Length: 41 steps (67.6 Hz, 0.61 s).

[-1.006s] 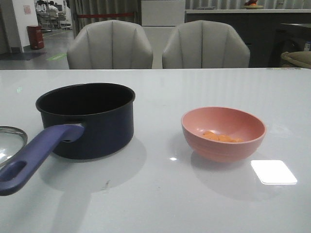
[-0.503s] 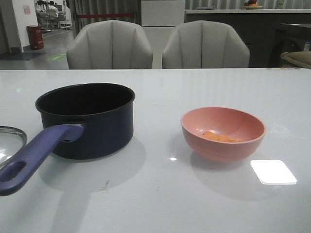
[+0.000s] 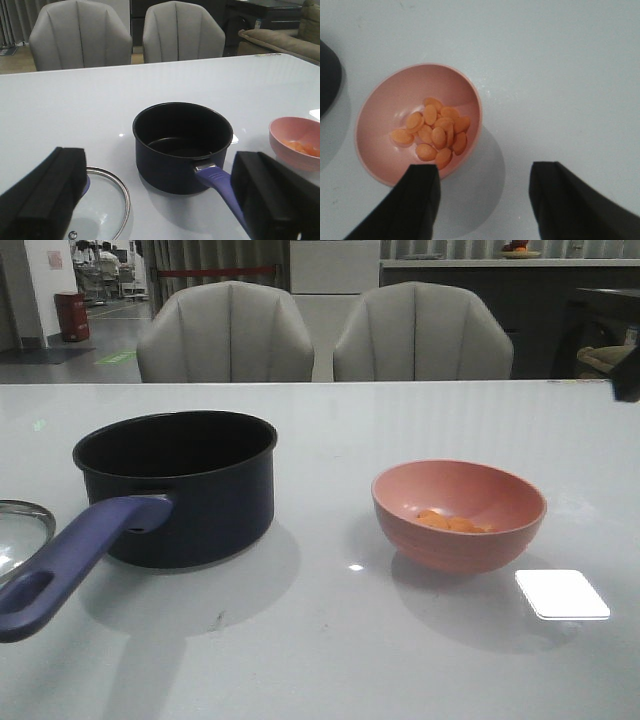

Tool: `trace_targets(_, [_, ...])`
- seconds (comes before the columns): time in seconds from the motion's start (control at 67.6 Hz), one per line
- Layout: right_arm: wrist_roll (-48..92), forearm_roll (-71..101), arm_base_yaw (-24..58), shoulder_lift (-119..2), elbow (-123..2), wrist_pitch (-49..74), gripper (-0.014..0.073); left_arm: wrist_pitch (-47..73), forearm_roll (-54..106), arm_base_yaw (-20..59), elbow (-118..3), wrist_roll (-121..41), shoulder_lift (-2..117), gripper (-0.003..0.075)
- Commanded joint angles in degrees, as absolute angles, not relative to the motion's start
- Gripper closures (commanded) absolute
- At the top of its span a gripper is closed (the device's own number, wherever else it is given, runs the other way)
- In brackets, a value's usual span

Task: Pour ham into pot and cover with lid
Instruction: 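Lower the right gripper to the pink bowl rim and grasp it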

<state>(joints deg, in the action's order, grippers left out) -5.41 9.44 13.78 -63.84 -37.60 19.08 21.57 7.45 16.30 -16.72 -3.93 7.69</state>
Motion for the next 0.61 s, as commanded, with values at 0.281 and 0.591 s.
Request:
trace_targets(0.281, [-5.42, 11.41, 13.74, -89.37, -53.23, 15.07, 0.0090, 16.76, 8.30, 16.81, -18.23, -3.90, 8.23, 0.0103])
trace_targets(0.591, [-5.42, 13.34, 13.74, -101.36, -61.20, 19.43, 0.0288, 17.00, 8.30, 16.81, -17.98, -3.90, 8.23, 0.0103])
